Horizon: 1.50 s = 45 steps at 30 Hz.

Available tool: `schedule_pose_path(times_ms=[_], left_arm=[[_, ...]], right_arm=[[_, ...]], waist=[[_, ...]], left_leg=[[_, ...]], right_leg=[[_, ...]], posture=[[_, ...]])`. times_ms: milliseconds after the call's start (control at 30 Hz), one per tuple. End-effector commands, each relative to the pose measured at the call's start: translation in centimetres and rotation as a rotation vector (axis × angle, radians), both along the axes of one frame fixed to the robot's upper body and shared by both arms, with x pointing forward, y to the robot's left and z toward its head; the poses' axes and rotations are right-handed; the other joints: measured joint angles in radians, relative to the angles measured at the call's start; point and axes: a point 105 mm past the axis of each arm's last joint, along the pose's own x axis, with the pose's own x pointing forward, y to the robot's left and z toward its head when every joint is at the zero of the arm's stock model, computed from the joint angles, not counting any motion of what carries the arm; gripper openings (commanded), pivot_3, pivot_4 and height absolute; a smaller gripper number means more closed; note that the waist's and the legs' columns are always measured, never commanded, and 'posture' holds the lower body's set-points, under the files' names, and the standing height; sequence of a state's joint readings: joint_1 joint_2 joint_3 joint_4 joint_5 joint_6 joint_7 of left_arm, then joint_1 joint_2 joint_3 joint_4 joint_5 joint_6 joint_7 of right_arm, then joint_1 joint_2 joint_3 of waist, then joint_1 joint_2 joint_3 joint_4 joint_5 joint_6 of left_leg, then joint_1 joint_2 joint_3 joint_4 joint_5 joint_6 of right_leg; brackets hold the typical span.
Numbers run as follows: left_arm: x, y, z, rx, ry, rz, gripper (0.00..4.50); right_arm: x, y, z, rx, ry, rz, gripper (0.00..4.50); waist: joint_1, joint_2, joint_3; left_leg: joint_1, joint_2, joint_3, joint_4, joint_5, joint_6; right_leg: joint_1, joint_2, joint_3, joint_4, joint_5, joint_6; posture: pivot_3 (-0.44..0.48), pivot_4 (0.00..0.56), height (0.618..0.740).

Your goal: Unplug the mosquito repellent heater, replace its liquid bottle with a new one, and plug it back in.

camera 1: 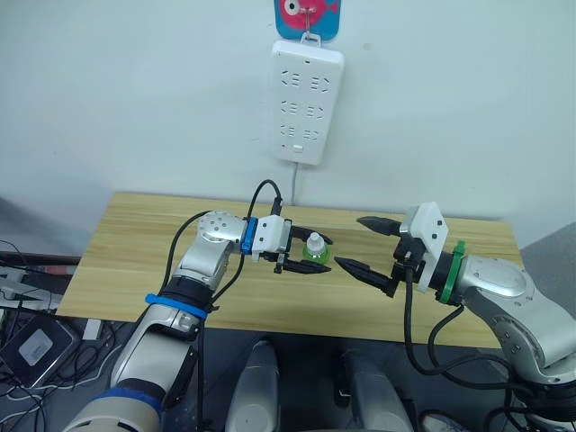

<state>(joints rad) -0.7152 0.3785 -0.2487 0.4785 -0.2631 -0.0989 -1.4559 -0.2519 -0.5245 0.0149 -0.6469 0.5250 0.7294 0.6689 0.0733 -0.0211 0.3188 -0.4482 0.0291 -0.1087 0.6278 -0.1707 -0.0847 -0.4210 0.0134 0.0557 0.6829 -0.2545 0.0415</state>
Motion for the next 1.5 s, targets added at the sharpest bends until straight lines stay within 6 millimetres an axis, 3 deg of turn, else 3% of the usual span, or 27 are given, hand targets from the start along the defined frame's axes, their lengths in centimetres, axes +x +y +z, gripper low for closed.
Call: schedule_pose_path(times_ms=[33,167,300,567,667,767,867,1000,1100,1200,1300,1400,1500], left_arm=[[-0.1,-0.2,0.9,-0.02,-0.043,-0.023,2.29],[-0.2,-0.2,0.9,-0.017,-0.044,-0.027,2.29],[-0.4,-0.3,0.8,-0.016,-0.045,-0.035,2.29],[-0.4,-0.5,0.9,-0.017,-0.045,-0.039,2.29],[-0.4,-0.6,0.8,-0.018,-0.044,-0.04,2.29],[-0.4,-0.7,0.8,-0.019,-0.043,-0.04,2.29],[-0.4,-0.7,0.8,-0.019,-0.043,-0.036,2.29],[-0.3,-0.5,0.6,-0.016,-0.039,-0.031,2.29],[-0.1,0.1,0.0,-0.001,-0.028,0.001,2.29],[0.4,0.8,-0.4,0.001,-0.024,0.05,2.29],[0.6,1.5,-0.6,0.004,-0.019,0.084,2.29],[0.5,1.8,-0.8,0.01,-0.016,0.097,2.29],[0.7,1.9,-0.7,0.012,-0.015,0.101,2.29]], right_arm=[[-0.5,1.4,1.6,0.07,-0.03,0.046,3.57],[-0.2,2.6,1.8,0.09,-0.024,0.049,2.16],[0.1,3.8,1.5,0.108,-0.016,0.058,2.16],[0.5,4.5,0.6,0.075,-0.014,0.062,2.16],[0.6,4.4,0.4,0.066,-0.018,0.059,1.52],[0.6,4.3,0.5,0.071,-0.022,0.063,0.5],[0.2,4.5,1.2,0.102,-0.028,0.096,0.3],[-0.7,4.5,3.6,0.177,-0.07,0.122,0.3],[0.2,3.0,8.1,0.306,-0.155,0.017,0.3],[0.9,0.9,9.6,0.382,-0.156,-0.103,0.3],[2.5,-1.8,7.4,0.32,-0.144,-0.3,0.3],[4.5,-4.3,2.4,0.154,-0.151,-0.493,0.3],[5.9,-5.5,-2.0,0.073,-0.14,-0.586,0.3]], waist=[[0.0,0.0,-0.003],[0.0,0.0,-0.007],[0.0,0.0,-0.009],[0.0,0.0,-0.011],[0.0,0.0,-0.012],[0.0,-0.001,-0.012],[0.0,-0.001,-0.012],[0.0,-0.001,-0.012],[0.0,-0.001,-0.012],[0.001,-0.001,-0.012],[0.005,-0.001,-0.012],[0.006,-0.001,-0.012],[-0.001,-0.001,-0.012]], left_leg=[[0.0,0.0,0.0,0.0,0.0,0.0],[0.0,0.0,0.0,0.0,0.001,0.001],[0.0,0.0,0.0,0.0,0.001,0.001],[0.0,0.0,0.0,0.0,0.001,0.001],[0.0,0.0,0.0,0.0,0.001,0.001],[0.0,0.0,0.0,0.0,0.001,0.001],[0.0,0.0,0.0,0.0,0.001,0.001],[0.0,0.0,0.0,0.0,0.001,0.001],[0.0,0.0,0.0,0.0,0.001,0.001],[0.0,0.0,-0.001,0.0,0.002,0.002],[0.0,0.0,-0.002,-0.002,0.002,0.002],[-0.001,-0.001,-0.002,-0.003,0.001,0.002],[-0.001,-0.001,0.0,-0.002,0.002,0.002]], right_leg=[[0.0,0.0,0.0,0.0,0.0,0.0],[0.0,0.0,0.0,0.0,0.001,0.0],[0.0,0.0,-0.001,0.0,0.001,0.0],[0.0,0.0,-0.001,0.0,0.001,0.0],[0.0,0.0,-0.001,0.0,0.001,0.0],[0.0,0.0,0.0,0.0,0.001,0.0],[0.0,0.0,-0.001,0.0,0.001,0.0],[0.0,0.0,-0.001,0.0,0.001,0.0],[0.0,0.0,0.0,0.0,0.001,-0.001],[0.0,0.0,-0.001,0.001,0.001,-0.001],[0.0,0.0,-0.003,0.0,0.001,-0.002],[0.0,-0.001,-0.002,-0.001,0.001,-0.002],[-0.001,-0.001,-0.001,-0.001,0.001,-0.001]], posture=[[0.217,0.225,0.74],[0.219,0.221,0.74],[0.222,0.223,0.74],[0.223,0.23,0.74],[0.223,0.232,0.74],[0.224,0.231,0.74],[0.222,0.235,0.74],[0.229,0.24,0.74],[0.228,0.247,0.74],[0.224,0.252,0.74],[0.216,0.255,0.74],[0.212,0.262,0.74],[0.214,0.272,0.74]])
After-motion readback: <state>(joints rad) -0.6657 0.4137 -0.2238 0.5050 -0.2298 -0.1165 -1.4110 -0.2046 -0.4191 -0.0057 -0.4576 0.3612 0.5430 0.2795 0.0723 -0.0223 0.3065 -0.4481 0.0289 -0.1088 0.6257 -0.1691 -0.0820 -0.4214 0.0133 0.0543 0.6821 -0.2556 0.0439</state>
